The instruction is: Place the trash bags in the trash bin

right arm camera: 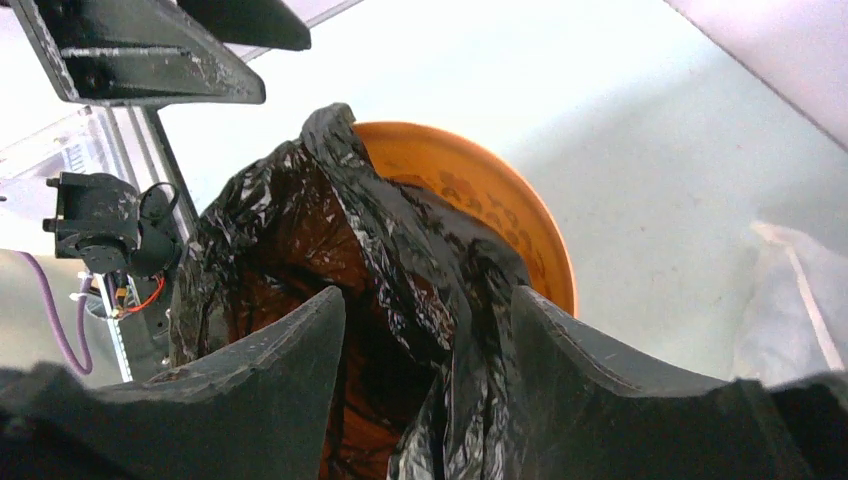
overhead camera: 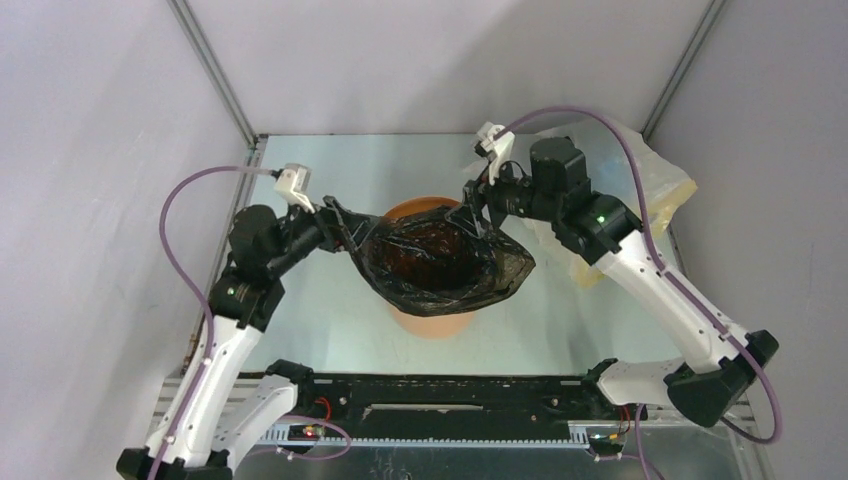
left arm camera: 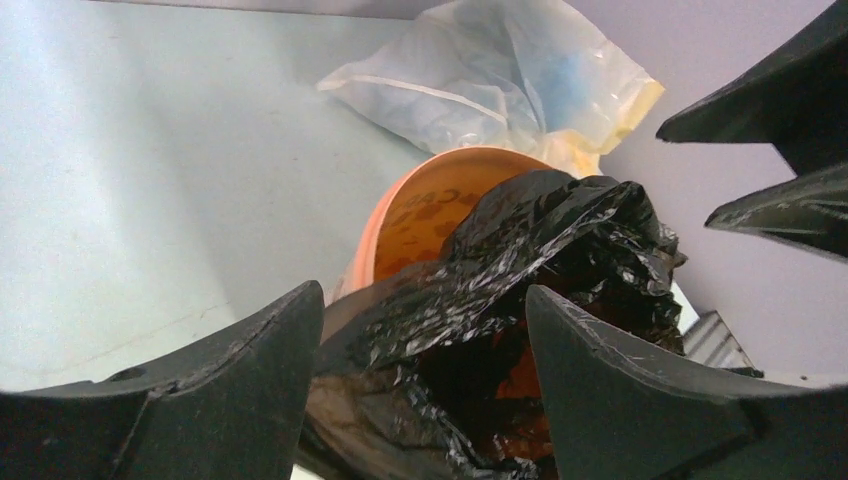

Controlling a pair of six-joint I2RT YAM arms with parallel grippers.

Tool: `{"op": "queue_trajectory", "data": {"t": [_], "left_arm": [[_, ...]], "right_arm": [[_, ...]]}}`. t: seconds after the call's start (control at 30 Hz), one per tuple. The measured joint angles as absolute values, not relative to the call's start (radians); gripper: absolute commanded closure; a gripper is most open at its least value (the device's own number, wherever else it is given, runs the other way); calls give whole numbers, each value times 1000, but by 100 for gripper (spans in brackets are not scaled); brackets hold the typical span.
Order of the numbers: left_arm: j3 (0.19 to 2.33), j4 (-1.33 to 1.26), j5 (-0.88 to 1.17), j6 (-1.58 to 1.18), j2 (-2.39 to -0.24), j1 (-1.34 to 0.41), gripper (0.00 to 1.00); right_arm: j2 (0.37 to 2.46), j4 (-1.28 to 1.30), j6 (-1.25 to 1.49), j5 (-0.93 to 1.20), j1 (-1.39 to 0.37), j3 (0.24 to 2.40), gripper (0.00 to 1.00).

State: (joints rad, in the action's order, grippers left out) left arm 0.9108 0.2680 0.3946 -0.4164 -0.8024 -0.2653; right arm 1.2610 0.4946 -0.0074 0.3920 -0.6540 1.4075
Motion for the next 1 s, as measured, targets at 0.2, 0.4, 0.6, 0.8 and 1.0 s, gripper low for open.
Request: {"op": "queue_trajectory", "data": {"t": [0.2,0.4,0.6,0.8,1.0], "left_arm": [[871,381,316,-427,-656,-265,25],[871,499,317,-522,-584,-276,31],[871,621,244,-619,-584,-419,35],[871,662,184,-663,-615,-458,40],[876,678,157,-666,-680,-460,39]], "right_arm": [[1366,509,-67,451,-661,1510,45],[1475,583,-140,484,-684,1608,51],[1551,672,-207,498,-721,1691,56],[1593,707,-241,498,-748,1724,70],[1618,725,-266,492,-750,1725,100]]}}
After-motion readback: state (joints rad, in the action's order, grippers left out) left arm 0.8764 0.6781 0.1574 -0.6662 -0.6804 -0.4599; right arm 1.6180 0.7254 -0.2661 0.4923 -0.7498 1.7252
